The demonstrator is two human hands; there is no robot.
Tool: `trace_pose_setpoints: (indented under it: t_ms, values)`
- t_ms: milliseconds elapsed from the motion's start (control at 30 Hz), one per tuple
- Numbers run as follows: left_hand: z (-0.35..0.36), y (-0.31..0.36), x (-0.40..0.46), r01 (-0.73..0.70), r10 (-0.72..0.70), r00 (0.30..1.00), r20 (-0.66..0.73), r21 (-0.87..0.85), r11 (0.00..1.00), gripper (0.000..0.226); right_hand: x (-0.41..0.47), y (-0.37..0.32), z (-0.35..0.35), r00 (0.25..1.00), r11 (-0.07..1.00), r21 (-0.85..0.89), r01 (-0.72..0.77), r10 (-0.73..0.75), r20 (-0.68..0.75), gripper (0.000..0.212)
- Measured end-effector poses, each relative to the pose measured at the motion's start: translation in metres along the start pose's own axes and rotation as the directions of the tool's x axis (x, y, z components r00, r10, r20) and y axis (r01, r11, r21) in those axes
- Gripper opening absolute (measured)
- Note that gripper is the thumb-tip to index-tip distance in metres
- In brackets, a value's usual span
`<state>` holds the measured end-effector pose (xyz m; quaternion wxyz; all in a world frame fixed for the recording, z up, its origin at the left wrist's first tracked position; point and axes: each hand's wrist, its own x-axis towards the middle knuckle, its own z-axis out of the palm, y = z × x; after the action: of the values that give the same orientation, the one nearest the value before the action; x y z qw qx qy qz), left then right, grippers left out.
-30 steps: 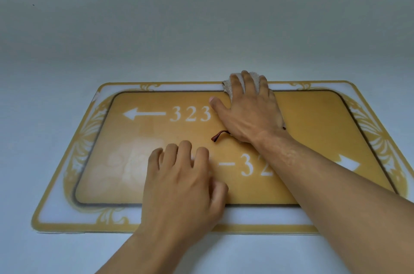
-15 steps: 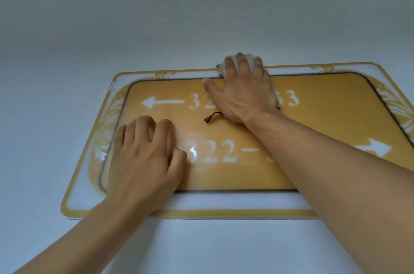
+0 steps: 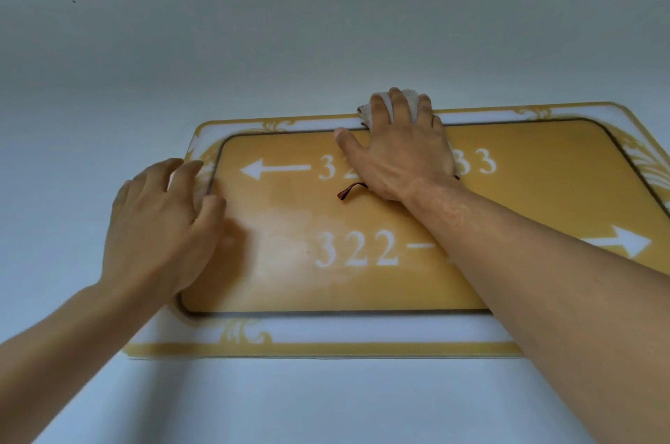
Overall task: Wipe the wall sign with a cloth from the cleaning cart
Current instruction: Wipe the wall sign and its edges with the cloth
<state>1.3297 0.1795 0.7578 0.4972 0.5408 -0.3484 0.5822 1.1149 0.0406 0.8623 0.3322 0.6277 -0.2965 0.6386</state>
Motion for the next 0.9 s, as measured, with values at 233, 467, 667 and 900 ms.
trace_pose_setpoints:
  t_ms: [233,467,667,900]
  values:
    - [0.006,-0.061,0.0,0.016,-0.012,0.996,0.087,-0.047,0.999,0.072,-0.001,-0.023,0.002,1.0,1.0,0.003,0.019,-0.019,0.018,0.087]
    - [0.017,-0.088,-0.011,-0.022,0.024,1.0,0.008,-0.211,0.977,0.061,-0.001,-0.03,0.005,1.0,1.0,-0.009,0.006,-0.005,0.012,0.087]
    - [0.021,-0.091,-0.017,-0.016,-0.022,0.989,-0.146,-0.258,0.966,0.058,-0.003,-0.044,0.007,1.0,1.0,-0.016,-0.003,0.003,0.008,0.088]
    - [0.023,-0.09,-0.017,-0.027,-0.018,0.984,-0.176,-0.253,0.967,0.054,-0.003,-0.048,0.008,1.0,1.0,-0.017,-0.007,0.007,0.008,0.089]
